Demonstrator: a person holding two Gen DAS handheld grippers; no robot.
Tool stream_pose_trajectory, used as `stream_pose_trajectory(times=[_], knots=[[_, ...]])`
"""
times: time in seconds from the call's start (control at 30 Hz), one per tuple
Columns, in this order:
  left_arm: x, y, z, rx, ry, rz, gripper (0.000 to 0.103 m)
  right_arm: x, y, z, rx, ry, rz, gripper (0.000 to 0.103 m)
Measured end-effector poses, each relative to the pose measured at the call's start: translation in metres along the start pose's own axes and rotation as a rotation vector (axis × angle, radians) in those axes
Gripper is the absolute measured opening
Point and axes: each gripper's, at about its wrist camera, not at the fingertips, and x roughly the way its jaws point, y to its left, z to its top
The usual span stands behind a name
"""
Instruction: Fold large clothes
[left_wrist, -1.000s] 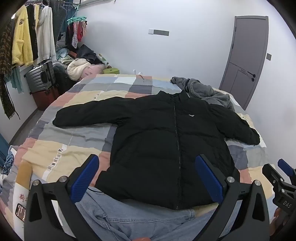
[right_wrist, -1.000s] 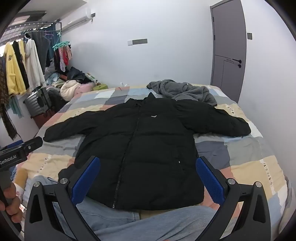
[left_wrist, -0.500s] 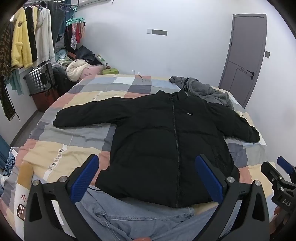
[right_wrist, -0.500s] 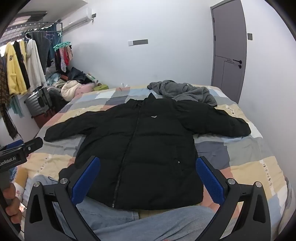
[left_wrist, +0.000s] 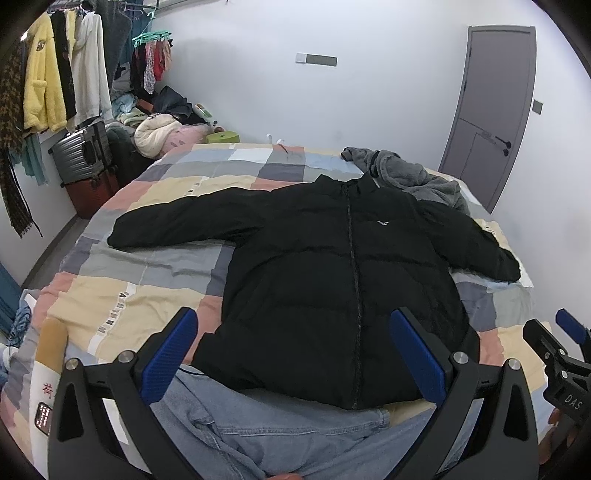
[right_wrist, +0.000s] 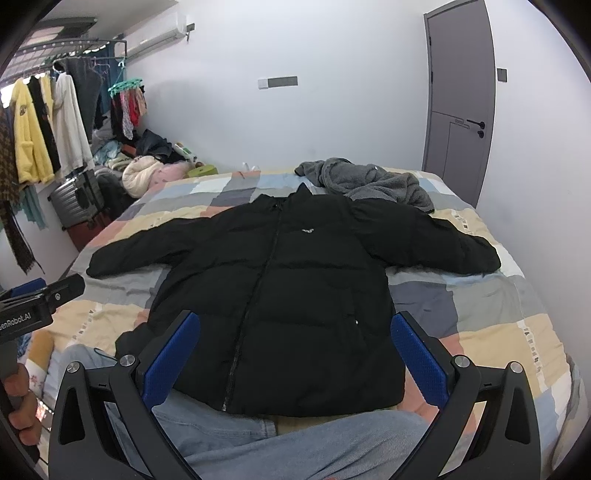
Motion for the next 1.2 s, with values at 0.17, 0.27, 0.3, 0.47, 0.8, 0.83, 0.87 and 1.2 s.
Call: stream_pose_trajectory(times=[0.17,0.27,0.3,0.47,0.8,0.83,0.87,1.2], knots=[[0.0005,0.0023,-0.0001,-0.007,0.002,-0.005,0.103,-0.001,-0.0002,-0.001,-0.006,0.0,-0.011,0.103],[0.0005,0.0038,0.0011,-0.005,0.005,-0.009,0.103,-0.0021,-0.0016,-0.001,0.0,0.005,-0.013,0.103],[0.0005,0.0036,0.0012,-0.006,0.005,-0.009,0.103,-0.003,-0.0024,-0.0005,0.002,0.003,-0.016,0.103],[0.0021,-0.0002,0.0017,0.009,0.011,-0.012,0.103,-0.0032,-0.0071,-0.0017,0.016,0.006,-0.027,0.103],[0.0028,-0.0019,-0.0008,0.006,0.009,-0.007,0.103,-0.0025,-0.0084,-0.0051,0.014,0.01,-0.034,0.103],[0.003,-0.0014,-0.0008,0.008,0.009,-0.007,0.103,-0.0019,-0.0085,-0.0052,0.015,0.012,-0.033,0.103],[0.0033,-0.0008,-0.0004,0.007,0.01,-0.007,0.103,-0.0027,-0.0084,-0.006,0.016,0.013,-0.032,0.103],[0.0062,-0.0017,0.0,0.012,0.025,-0.025,0.103,0.0018,-0.0084,-0.0036,0.021,0.023,-0.026,0.103]])
